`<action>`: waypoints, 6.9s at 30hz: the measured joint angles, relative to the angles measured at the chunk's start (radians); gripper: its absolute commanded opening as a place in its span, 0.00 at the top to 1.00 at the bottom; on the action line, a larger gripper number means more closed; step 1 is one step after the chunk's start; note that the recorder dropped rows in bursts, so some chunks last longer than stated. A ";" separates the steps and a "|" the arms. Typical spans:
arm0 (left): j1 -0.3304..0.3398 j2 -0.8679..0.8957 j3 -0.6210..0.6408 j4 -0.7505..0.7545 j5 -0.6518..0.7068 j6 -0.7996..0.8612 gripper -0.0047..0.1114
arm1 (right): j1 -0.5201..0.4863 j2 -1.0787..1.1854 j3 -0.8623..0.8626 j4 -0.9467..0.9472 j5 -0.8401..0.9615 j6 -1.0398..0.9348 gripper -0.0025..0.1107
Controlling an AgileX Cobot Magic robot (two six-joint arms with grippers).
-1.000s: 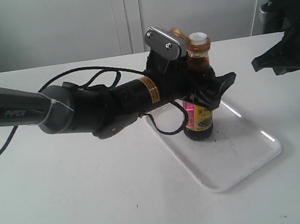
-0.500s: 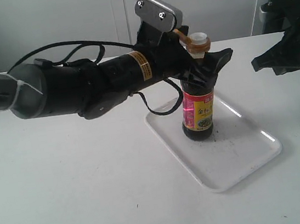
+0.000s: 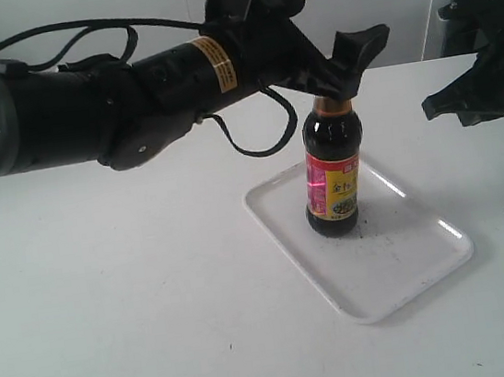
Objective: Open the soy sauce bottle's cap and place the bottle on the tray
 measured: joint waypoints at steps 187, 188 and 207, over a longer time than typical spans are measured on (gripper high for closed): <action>0.751 -1.807 1.333 -0.682 0.931 0.495 0.96 | 0.000 -1.393 0.728 0.178 -0.204 -0.125 0.98; 0.751 -1.807 1.333 -0.682 0.928 0.495 0.96 | 0.000 -1.393 0.728 0.178 -0.204 -0.125 0.98; 0.751 -1.807 1.333 -0.683 0.924 0.495 0.96 | 0.000 -1.393 0.728 0.178 -0.204 -0.125 0.98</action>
